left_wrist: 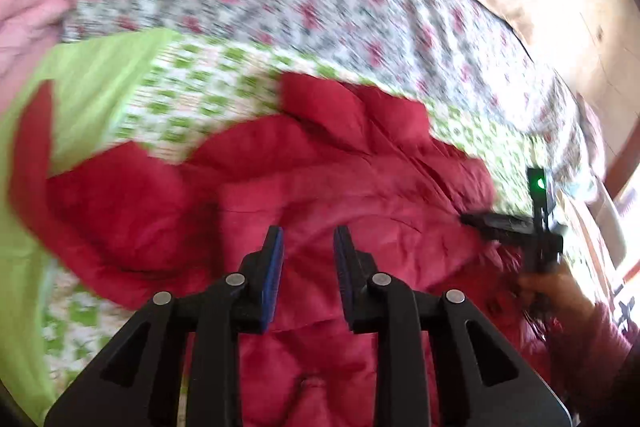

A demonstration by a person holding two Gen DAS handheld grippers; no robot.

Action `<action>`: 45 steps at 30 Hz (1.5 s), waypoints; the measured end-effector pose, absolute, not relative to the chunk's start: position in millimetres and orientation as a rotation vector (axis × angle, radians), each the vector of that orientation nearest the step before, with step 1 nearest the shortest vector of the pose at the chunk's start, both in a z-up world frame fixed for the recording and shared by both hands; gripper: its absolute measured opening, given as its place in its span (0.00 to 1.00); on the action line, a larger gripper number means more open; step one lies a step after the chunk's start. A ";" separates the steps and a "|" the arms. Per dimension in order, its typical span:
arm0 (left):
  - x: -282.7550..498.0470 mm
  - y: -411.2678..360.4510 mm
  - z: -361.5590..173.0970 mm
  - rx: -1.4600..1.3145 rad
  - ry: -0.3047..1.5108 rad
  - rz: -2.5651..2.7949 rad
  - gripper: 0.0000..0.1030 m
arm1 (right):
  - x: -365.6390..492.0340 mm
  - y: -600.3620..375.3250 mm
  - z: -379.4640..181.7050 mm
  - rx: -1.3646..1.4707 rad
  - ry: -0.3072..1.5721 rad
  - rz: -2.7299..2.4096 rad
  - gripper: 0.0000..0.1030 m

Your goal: Fold large clothes

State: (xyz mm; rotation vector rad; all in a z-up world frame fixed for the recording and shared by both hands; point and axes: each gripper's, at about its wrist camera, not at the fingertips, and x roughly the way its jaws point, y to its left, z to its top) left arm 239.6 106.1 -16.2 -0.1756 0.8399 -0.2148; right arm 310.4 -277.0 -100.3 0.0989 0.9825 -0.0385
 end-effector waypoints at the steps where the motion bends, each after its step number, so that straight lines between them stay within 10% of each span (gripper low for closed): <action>1: 246.7 97.1 -25.1 -0.141 0.860 -0.208 0.22 | 310.6 -278.1 -99.9 0.095 0.982 -0.039 0.58; 14: 275.2 70.6 -90.7 -0.050 0.996 -0.171 0.22 | 280.2 -221.3 -33.3 0.047 0.874 0.079 0.59; 45: 274.2 68.2 -93.0 0.001 0.992 -0.140 0.23 | 325.1 -166.4 -99.9 0.015 1.017 0.186 0.78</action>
